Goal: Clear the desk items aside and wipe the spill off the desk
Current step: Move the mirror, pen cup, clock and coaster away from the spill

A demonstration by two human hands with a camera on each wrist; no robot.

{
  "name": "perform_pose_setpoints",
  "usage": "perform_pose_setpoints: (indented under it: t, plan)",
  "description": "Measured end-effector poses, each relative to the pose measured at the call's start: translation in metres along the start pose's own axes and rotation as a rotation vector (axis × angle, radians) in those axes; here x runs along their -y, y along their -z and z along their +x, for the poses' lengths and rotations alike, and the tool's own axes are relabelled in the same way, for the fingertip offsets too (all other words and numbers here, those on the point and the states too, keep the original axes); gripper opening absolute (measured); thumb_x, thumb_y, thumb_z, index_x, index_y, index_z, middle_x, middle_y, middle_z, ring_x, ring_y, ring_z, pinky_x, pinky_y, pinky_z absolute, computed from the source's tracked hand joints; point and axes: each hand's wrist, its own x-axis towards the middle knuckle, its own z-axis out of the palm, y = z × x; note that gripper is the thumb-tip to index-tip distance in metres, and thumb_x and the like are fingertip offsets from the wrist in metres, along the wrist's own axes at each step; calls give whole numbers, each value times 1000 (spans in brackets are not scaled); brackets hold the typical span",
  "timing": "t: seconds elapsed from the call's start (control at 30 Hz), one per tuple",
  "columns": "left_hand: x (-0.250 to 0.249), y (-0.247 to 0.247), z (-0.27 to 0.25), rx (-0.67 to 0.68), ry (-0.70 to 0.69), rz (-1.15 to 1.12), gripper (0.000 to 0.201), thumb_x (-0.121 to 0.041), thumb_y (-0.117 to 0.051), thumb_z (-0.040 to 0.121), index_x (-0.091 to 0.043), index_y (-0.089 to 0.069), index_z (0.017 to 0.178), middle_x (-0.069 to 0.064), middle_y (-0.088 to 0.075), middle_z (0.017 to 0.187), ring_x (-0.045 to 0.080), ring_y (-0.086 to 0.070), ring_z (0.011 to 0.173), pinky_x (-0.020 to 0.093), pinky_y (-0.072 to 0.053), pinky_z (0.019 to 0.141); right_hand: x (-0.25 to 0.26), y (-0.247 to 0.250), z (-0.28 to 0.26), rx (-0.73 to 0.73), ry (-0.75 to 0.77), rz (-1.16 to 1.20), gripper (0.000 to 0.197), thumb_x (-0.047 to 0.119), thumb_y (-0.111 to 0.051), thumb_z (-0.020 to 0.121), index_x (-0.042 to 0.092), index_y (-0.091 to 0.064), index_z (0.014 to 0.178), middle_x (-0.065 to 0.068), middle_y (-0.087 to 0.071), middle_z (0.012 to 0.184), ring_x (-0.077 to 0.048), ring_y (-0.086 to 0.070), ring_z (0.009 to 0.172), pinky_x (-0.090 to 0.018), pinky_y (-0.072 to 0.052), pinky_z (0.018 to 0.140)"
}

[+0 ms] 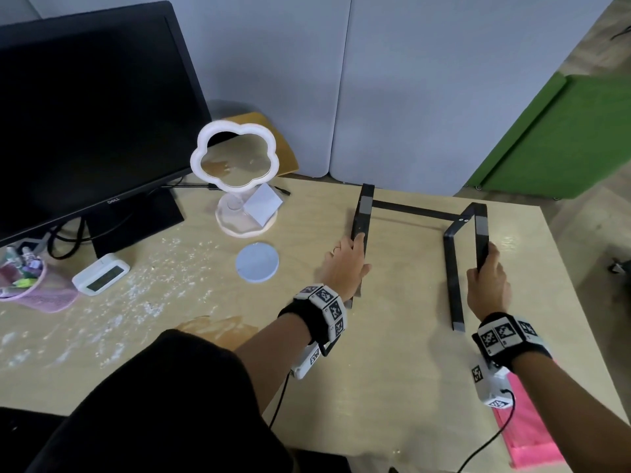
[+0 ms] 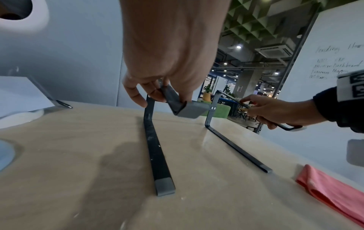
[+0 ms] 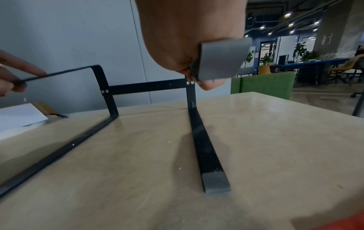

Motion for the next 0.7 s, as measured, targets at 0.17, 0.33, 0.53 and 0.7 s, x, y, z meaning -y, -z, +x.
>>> perform_pose_setpoints:
  t: [0.17,0.33,0.53,0.7]
  plan:
    - [1,-1,2,-12,-3,55,65,-40,-47,95,-8,-23,146,14,-52,123,27,-57,104,35,-47,79,4,-1,1,-13,-33,35,52,5,-45,89,8,-26,138,-31,-52,117,-51,-57,90,-53,-46,73]
    - [8,2,2,-21,-29,64,61,-43,-40,97,-8,-24,145,13,-49,127,27,-56,106,36,-46,79,21,-3,7,-74,-53,-58,56,19,-59,84,0,-32,129,-27,-39,125,-44,-43,110,-58,-40,86]
    - [51,21,5,-56,54,5,45,-33,-39,97,-9,-37,135,11,-48,129,29,-54,109,42,-47,85,102,1,16,-110,185,-1,51,21,-54,85,-1,-40,129,-22,-38,133,-38,-33,127,-54,-24,109]
    - [116,47,-8,-65,193,29,35,-21,-44,91,-9,-48,123,8,-50,123,29,-48,113,42,-41,85,211,0,3,-5,465,191,49,19,-55,85,5,-42,130,-14,-41,130,-32,-37,123,-45,-27,110]
